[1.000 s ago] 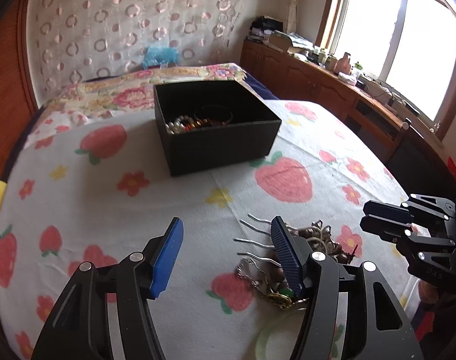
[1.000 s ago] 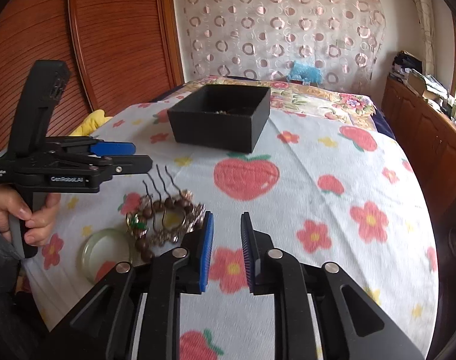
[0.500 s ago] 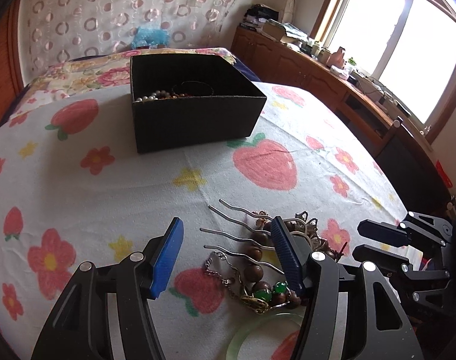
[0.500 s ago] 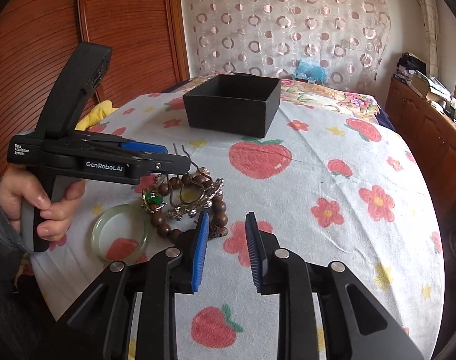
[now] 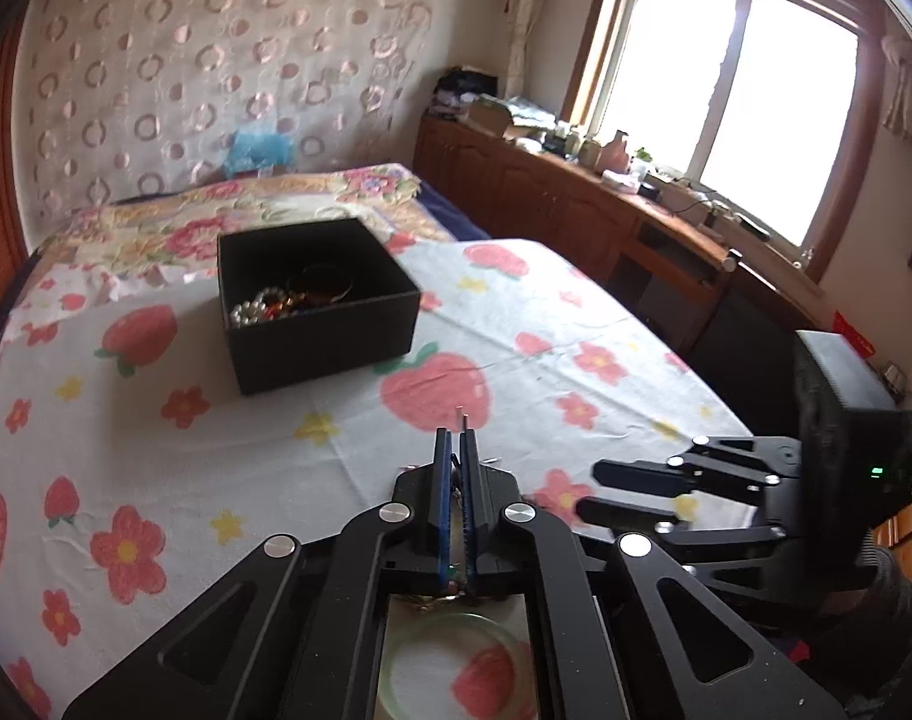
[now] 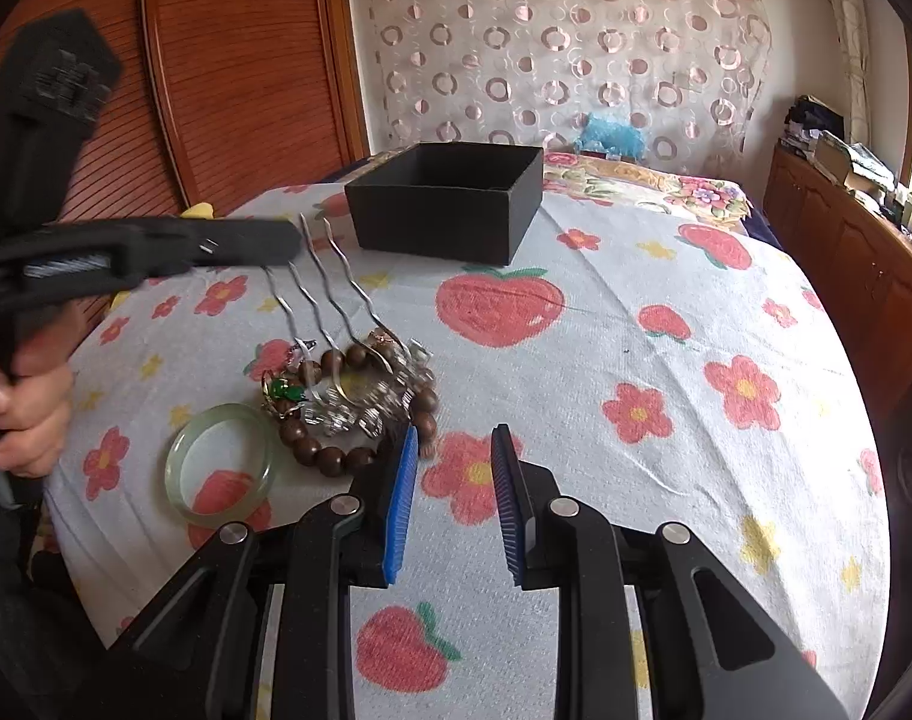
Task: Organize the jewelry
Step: 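Grasp the silver hairpins with the left tool while the right tool grasps the wooden bead bracelet, then carry the hairpins and bead bracelet over the black box and open both tools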
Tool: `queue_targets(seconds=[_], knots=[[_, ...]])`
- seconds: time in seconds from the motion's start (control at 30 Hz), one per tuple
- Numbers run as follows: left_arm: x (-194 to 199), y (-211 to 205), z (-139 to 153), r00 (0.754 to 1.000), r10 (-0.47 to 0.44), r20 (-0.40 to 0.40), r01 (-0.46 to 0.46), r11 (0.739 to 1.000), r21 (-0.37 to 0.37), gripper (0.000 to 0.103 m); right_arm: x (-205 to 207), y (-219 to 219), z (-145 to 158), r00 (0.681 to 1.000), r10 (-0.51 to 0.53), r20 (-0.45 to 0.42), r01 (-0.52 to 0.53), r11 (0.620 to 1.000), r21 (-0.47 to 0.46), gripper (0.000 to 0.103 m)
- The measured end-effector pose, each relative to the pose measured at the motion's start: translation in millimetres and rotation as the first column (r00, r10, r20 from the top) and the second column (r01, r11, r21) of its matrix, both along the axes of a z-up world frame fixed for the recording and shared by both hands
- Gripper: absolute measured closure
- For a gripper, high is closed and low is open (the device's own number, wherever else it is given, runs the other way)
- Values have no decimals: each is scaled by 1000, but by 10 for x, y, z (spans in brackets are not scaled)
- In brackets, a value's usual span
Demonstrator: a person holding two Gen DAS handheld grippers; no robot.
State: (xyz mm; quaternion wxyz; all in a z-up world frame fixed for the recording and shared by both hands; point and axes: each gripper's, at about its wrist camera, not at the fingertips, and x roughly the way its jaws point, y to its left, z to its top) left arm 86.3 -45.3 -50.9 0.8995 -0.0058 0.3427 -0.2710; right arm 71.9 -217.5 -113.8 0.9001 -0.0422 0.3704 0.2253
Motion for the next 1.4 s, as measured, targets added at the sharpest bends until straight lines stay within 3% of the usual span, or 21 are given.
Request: queue_targets(seconds=[0.47, 0.73, 0.77, 0.9, 1.1, 1.4], knots=[[-189, 296, 422, 981, 115, 157, -121, 992, 26, 102, 308, 254, -10, 997, 68, -33, -69, 997, -18, 76], [-181, 452, 406, 977, 150, 153, -156, 987, 30, 102, 496, 508, -152, 990, 116, -81, -126, 984, -128, 76], [-174, 471, 398, 977, 153, 151, -159, 987, 29, 102, 498, 547, -154, 990, 122, -75, -131, 981, -142, 88], [-166, 486, 376, 976, 161, 146, -166, 986, 23, 102, 522, 556, -125, 990, 129, -65, -137, 978, -159, 88], [-168, 538, 389, 973, 175, 148, -179, 984, 15, 102, 523, 410, 271, 994, 97, 42, -91, 990, -112, 89], [-113, 592, 457, 968, 190, 163, -194, 981, 11, 102, 521, 300, 805, 984, 84, 156, -66, 991, -117, 88]])
